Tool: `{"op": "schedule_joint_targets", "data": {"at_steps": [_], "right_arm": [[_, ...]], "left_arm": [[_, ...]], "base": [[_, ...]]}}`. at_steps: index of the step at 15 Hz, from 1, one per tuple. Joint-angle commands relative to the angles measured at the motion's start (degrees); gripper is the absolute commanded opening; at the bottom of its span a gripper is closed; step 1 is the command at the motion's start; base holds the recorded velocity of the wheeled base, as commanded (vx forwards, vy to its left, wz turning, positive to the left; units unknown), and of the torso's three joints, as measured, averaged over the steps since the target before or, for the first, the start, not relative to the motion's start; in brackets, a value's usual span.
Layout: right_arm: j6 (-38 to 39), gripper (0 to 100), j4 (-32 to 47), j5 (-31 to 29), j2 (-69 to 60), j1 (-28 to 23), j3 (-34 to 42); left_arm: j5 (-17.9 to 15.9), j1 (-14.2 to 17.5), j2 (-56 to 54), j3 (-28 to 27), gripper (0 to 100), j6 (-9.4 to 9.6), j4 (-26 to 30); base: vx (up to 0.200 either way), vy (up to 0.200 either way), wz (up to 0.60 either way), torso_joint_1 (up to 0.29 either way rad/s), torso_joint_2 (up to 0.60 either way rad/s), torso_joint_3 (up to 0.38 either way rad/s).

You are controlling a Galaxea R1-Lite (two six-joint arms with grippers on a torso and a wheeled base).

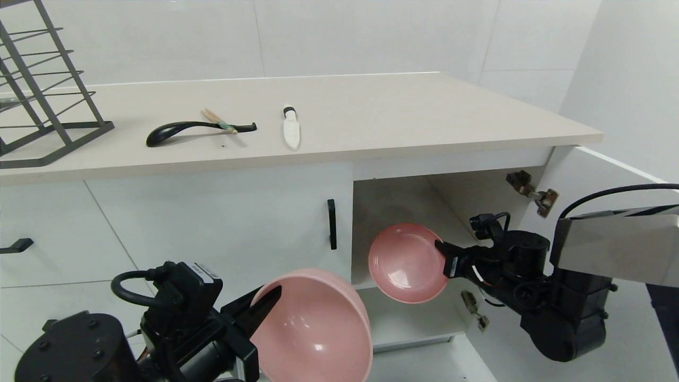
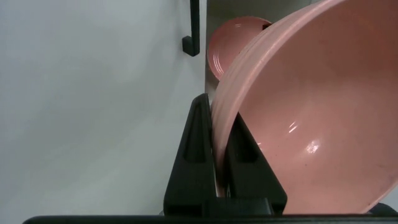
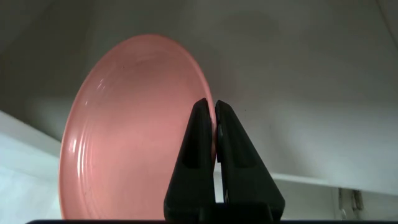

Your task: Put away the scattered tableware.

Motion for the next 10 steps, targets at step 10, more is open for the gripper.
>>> {"op": "schedule_joint_targets", "data": {"at_steps": [10], "right_arm": [[0.37, 0, -0.08, 0.01, 6.52, -0.19, -7.53]], "left_arm": [[1.2, -0.42, 1.08, 0.02, 0, -0.24, -0.06]], "base": [[0.06, 0.0, 0.0, 0.001, 0.0, 0.001]]}}
